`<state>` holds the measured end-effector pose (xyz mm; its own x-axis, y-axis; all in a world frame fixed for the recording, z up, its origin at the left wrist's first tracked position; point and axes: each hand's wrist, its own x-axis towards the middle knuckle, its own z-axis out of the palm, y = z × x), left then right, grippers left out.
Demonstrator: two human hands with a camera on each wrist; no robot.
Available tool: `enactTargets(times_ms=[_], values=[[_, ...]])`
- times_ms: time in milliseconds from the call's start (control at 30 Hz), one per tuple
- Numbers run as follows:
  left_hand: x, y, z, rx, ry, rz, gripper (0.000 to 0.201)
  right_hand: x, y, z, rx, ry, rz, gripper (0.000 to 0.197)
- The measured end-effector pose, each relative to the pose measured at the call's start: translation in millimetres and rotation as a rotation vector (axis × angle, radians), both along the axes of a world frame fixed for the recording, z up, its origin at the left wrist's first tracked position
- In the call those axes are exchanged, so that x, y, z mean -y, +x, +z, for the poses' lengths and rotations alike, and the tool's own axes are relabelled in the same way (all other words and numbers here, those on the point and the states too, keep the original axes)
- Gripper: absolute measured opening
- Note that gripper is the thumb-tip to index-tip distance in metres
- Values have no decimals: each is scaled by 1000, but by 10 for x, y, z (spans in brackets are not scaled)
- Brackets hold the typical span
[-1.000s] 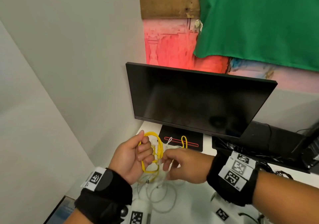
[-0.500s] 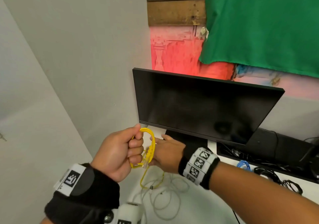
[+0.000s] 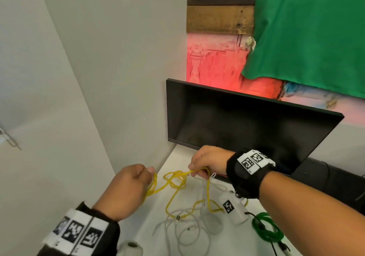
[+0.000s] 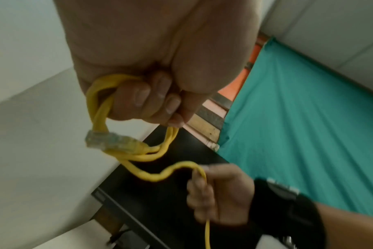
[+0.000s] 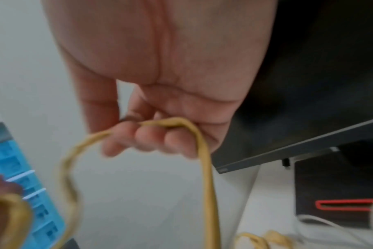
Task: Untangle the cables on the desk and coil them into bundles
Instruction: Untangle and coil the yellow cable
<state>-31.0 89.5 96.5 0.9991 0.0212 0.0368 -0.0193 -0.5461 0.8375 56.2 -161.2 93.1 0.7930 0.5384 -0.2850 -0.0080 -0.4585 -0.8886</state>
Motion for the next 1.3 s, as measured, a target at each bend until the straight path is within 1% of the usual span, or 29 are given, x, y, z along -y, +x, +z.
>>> enactTargets(times_ms=[33, 67, 100, 167, 200, 267, 300, 367, 400, 433, 500, 533, 567, 600, 667, 767, 800, 833, 900, 933, 967, 1000, 1067, 1100, 1133, 1200, 1267, 1300], values=[[28, 4, -69, 9, 64, 4, 42, -50, -23, 44, 64, 1, -49, 24], [69, 12, -130, 6, 84, 12, 43, -125, -55, 93, 166, -37, -105, 28], [113, 21, -178, -11, 62, 21, 46, -218, -100, 142, 292, -92, -163, 30], [209, 53, -237, -80, -86, 67, 56, -434, -251, 203, 547, -144, -227, 28], [242, 78, -248, -121, -199, 126, 62, -539, -367, 198, 648, -144, -211, 26], [268, 114, -219, -188, -509, 274, 68, -703, -635, 102, 796, -139, -124, 22], [262, 122, -191, -208, -680, 317, 65, -754, -767, 24, 846, -141, -81, 20], [233, 138, -114, -244, -982, 310, 47, -805, -960, -167, 862, -162, -20, 22], [214, 147, -63, -265, -1088, 284, 40, -814, -1015, -268, 812, -158, -12, 25], [198, 160, -14, -280, -1162, 252, 36, -813, -1049, -358, 701, -125, -21, 26], [196, 177, 88, -288, -1244, 175, 33, -765, -1047, -524, 402, -16, -28, 32], [204, 178, 133, -289, -1255, 137, 32, -717, -1016, -598, 285, 0, -13, 38], [221, 173, 174, -293, -1248, 101, 31, -659, -976, -665, 205, -5, 9, 42], [242, 169, 206, -302, -1235, 66, 30, -593, -933, -723, 141, -5, 31, 41], [274, 166, 259, -336, -1232, 3, 30, -436, -839, -793, 27, 13, 71, 34], [249, 196, 339, -386, -1297, -57, 31, -156, -743, -789, -168, 35, 83, 28], [231, 212, 363, -386, -1298, -68, 31, -64, -731, -788, -253, 111, 68, 26], [218, 224, 375, -378, -1280, -74, 30, 1, -729, -786, -344, 238, 38, 26], [219, 242, 372, -353, -1228, -82, 29, 24, -747, -758, -475, 483, -69, 34], [234, 248, 364, -349, -1218, -86, 28, -33, -755, -753, -477, 531, -125, 35], [257, 255, 356, -351, -1222, -91, 28, -103, -751, -752, -435, 517, -171, 34], [287, 262, 349, -356, -1233, -98, 28, -178, -751, -746, -400, 482, -178, 31], [334, 259, 348, -363, -1246, -110, 28, -282, -769, -795, -412, 463, -59, 22], [341, 251, 354, -370, -1257, -113, 29, -284, -778, -842, -444, 485, -6, 21], [342, 250, 361, -380, -1269, -118, 29, -262, -785, -865, -496, 517, 3, 24], [259, 283, 350, -403, -1282, -116, 28, -242, -707, -930, -561, 533, -70, 25], [206, 271, 367, -439, -1248, -161, 25, -142, -588, -974, -433, 424, -242, 24], [191, 251, 360, -463, -1203, -181, 25, -100, -507, -971, -361, 367, -316, 27]])
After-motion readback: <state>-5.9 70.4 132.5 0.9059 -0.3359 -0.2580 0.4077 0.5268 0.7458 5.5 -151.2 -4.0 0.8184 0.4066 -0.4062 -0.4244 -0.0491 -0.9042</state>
